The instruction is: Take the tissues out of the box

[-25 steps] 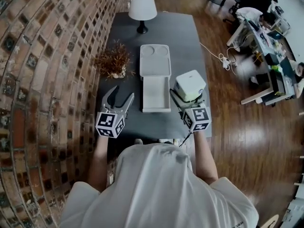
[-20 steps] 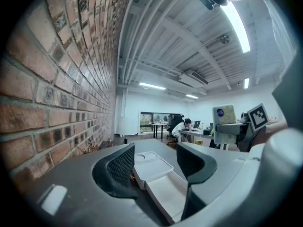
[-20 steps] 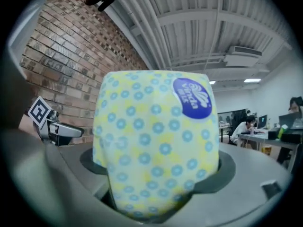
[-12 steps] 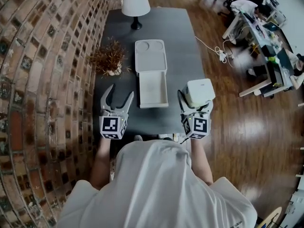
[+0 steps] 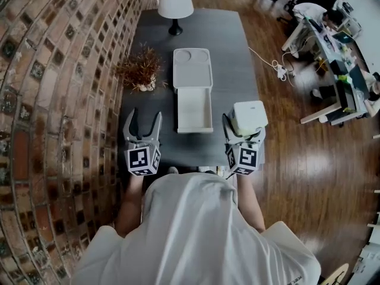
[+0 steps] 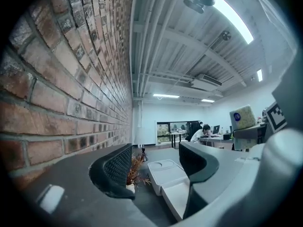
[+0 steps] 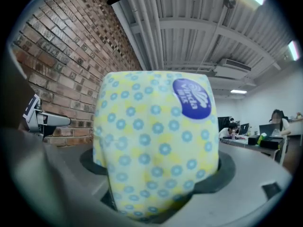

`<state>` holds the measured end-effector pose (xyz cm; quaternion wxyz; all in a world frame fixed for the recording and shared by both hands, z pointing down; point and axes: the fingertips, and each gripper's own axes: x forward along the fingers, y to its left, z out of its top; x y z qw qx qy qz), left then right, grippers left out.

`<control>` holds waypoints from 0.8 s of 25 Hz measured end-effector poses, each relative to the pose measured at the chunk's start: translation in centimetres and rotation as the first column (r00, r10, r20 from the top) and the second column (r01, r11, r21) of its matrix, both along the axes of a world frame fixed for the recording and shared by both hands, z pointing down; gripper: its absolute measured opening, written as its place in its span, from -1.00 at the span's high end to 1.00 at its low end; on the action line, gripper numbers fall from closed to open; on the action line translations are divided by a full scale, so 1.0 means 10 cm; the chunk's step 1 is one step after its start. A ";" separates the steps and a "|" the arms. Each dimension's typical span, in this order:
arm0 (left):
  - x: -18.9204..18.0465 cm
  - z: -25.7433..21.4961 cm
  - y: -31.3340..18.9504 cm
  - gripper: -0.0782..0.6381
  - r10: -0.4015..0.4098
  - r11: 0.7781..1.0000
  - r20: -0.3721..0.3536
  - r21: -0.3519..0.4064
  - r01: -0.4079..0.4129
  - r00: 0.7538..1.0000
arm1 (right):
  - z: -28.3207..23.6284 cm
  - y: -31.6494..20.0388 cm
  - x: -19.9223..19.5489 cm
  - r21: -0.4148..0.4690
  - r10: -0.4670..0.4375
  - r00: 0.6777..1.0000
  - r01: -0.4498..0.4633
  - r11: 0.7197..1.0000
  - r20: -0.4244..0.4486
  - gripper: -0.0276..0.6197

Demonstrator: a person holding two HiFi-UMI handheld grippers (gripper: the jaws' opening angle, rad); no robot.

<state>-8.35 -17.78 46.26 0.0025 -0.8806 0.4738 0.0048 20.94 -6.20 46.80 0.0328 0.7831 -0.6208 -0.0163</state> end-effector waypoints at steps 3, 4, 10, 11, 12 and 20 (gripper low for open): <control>-0.03 0.02 0.01 -0.10 -0.003 1.000 0.021 0.005 0.003 1.000 | 0.00 0.01 -0.01 0.007 0.004 1.000 -0.005 1.000 0.009 -0.65; -0.03 0.02 0.01 -0.08 -0.008 1.000 0.029 0.010 0.007 1.000 | 0.00 0.01 0.00 0.008 0.006 1.000 -0.006 1.000 0.014 -0.65; -0.03 0.03 0.01 -0.08 -0.021 1.000 0.042 0.020 0.020 0.999 | -0.01 -0.04 -0.02 0.006 -0.004 1.000 0.004 1.000 0.018 -0.65; -0.04 0.03 0.01 -0.08 -0.020 1.000 0.040 0.017 0.020 0.999 | 0.00 -0.05 -0.02 0.000 -0.009 1.000 0.009 1.000 0.019 -0.65; -0.04 0.04 0.01 -0.08 -0.020 1.000 0.040 0.014 0.020 0.999 | 0.02 -0.05 -0.02 -0.008 -0.012 1.000 0.012 1.000 0.020 -0.65; -0.01 0.06 0.00 -0.08 -0.022 1.000 0.038 0.004 0.022 0.999 | 0.09 -0.03 -0.02 -0.035 0.002 1.000 -0.002 0.999 -0.023 -0.65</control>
